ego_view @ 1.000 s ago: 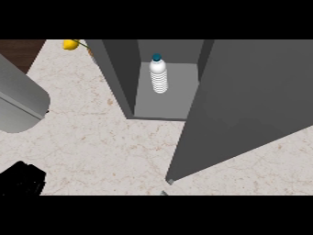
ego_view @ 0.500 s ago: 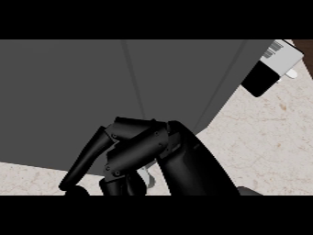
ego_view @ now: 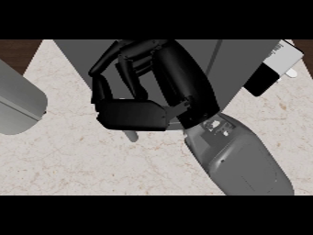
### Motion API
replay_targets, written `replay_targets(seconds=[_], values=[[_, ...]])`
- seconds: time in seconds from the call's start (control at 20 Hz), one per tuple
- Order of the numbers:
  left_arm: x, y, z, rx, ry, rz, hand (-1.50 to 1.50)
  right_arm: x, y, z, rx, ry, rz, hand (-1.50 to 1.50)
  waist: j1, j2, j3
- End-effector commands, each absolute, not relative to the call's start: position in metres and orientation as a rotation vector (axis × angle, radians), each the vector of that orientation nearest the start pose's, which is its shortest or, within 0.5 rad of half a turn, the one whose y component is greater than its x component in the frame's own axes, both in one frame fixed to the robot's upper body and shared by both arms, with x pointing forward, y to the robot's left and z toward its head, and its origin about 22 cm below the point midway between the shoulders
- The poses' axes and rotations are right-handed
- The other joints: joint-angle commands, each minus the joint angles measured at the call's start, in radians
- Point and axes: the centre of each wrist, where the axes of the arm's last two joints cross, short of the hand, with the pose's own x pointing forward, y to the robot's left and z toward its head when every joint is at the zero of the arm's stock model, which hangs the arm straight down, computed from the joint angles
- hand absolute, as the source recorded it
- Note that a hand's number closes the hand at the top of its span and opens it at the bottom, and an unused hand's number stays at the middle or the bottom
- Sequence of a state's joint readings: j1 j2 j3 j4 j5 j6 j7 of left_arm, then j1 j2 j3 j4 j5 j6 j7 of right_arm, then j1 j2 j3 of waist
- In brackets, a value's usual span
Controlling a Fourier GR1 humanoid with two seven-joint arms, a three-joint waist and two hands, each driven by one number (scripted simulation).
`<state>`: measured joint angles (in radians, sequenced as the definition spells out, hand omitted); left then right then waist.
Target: Pick up the bottled water, place it into the cabinet and close the cabinet
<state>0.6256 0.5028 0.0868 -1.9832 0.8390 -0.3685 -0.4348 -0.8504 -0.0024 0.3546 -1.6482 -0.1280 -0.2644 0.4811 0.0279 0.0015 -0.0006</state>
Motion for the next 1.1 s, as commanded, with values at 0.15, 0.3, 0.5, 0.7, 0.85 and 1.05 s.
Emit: replay_targets(seconds=[0.15, 0.3, 0.5, 0.7, 0.85, 1.05], values=[[0.108, 0.371, 0.052, -0.404, -1.864, 0.194, 1.50, 0.347, -0.051, 0.213, 0.364, -1.777, 0.416, 1.50, -0.014, 0.003, 0.000], [0.087, 0.372, 0.042, -0.402, -1.889, 0.184, 1.50, 0.362, -0.058, 0.194, 0.334, -1.744, 0.432, 1.50, 0.000, 0.003, 0.000], [0.098, 0.370, 0.056, -0.404, -1.887, 0.174, 1.50, 0.374, -0.058, 0.184, 0.288, -1.748, 0.418, 1.50, 0.008, 0.009, 0.000], [0.103, 0.370, 0.058, -0.449, -1.907, 0.169, 1.50, 0.387, -0.068, 0.191, 0.241, -1.743, 0.415, 1.50, 0.017, 0.015, -0.001], [0.108, 0.369, 0.056, -0.438, -1.899, 0.175, 1.50, 0.389, -0.074, 0.173, 0.227, -1.725, 0.384, 1.50, 0.015, 0.022, -0.001], [0.116, 0.367, 0.058, -0.458, -1.919, 0.157, 1.50, 0.391, -0.069, 0.175, 0.230, -1.745, 0.397, 1.50, 0.015, 0.022, -0.001]])
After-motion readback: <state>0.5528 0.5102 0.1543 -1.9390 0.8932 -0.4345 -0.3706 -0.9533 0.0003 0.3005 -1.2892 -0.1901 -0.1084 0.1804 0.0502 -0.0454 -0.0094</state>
